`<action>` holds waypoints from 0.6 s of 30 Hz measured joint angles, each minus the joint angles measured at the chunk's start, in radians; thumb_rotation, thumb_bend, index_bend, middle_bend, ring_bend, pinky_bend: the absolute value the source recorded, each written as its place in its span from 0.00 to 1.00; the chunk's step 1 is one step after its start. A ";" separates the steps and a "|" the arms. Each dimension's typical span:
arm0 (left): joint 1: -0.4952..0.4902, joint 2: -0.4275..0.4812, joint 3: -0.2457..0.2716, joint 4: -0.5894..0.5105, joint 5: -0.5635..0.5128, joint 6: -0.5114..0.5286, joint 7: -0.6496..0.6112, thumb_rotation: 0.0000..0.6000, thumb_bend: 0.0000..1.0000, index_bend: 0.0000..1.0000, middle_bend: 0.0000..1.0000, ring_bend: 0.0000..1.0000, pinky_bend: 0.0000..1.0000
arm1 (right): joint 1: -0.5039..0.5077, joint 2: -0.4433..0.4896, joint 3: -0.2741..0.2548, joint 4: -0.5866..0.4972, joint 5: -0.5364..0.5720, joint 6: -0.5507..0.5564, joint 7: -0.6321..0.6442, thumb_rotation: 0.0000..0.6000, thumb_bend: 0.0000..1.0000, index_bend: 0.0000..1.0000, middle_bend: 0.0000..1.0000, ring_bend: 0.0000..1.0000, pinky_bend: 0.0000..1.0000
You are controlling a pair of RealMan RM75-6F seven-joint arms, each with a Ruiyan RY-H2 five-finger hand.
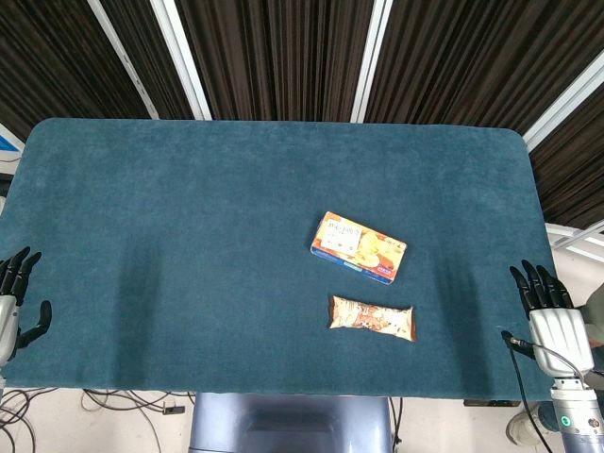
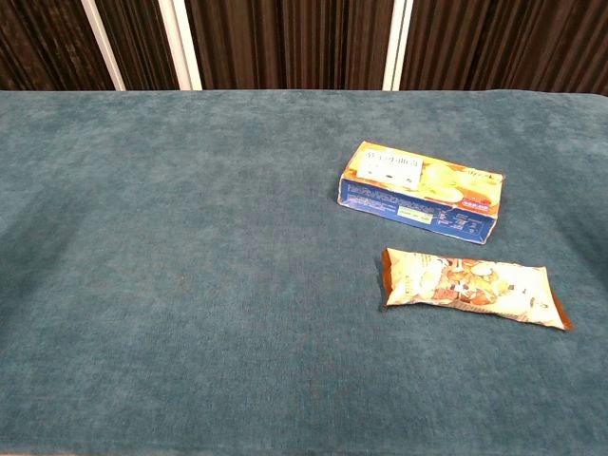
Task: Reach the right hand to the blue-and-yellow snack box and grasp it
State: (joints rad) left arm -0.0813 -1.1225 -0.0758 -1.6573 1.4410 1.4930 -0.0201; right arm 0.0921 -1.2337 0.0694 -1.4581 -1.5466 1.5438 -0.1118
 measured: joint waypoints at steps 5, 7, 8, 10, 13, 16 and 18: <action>0.001 0.001 0.000 0.000 0.000 0.001 0.000 1.00 0.53 0.03 0.00 0.01 0.01 | 0.000 0.003 -0.002 -0.007 0.003 -0.009 0.006 1.00 0.03 0.00 0.00 0.04 0.15; 0.001 0.001 0.000 -0.002 -0.001 0.001 0.000 1.00 0.53 0.03 0.00 0.01 0.01 | 0.000 0.007 -0.004 -0.012 0.005 -0.014 0.012 1.00 0.03 0.00 0.00 0.04 0.15; 0.001 0.001 0.000 -0.002 0.000 0.001 0.000 1.00 0.53 0.03 0.00 0.01 0.01 | 0.001 0.009 -0.005 -0.016 0.006 -0.018 0.016 1.00 0.03 0.00 0.00 0.04 0.15; 0.000 0.001 0.000 -0.004 0.001 0.001 0.003 1.00 0.53 0.03 0.00 0.01 0.01 | 0.001 0.013 -0.006 -0.022 0.009 -0.025 0.021 1.00 0.03 0.00 0.00 0.04 0.15; -0.001 0.001 0.000 -0.004 0.000 -0.001 0.004 1.00 0.53 0.03 0.00 0.01 0.01 | 0.001 0.016 -0.004 -0.027 0.018 -0.029 0.020 1.00 0.03 0.00 0.00 0.04 0.15; 0.000 0.001 -0.001 -0.004 -0.001 0.000 0.003 1.00 0.53 0.03 0.00 0.01 0.01 | 0.000 0.017 -0.002 -0.029 0.025 -0.033 0.019 1.00 0.03 0.00 0.00 0.04 0.15; 0.000 0.002 -0.001 -0.006 -0.001 0.000 0.002 1.00 0.53 0.03 0.00 0.01 0.01 | 0.000 0.018 -0.002 -0.031 0.029 -0.037 0.020 1.00 0.03 0.00 0.00 0.04 0.15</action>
State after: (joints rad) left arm -0.0816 -1.1203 -0.0768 -1.6634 1.4402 1.4928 -0.0176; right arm 0.0921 -1.2154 0.0678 -1.4894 -1.5172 1.5071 -0.0921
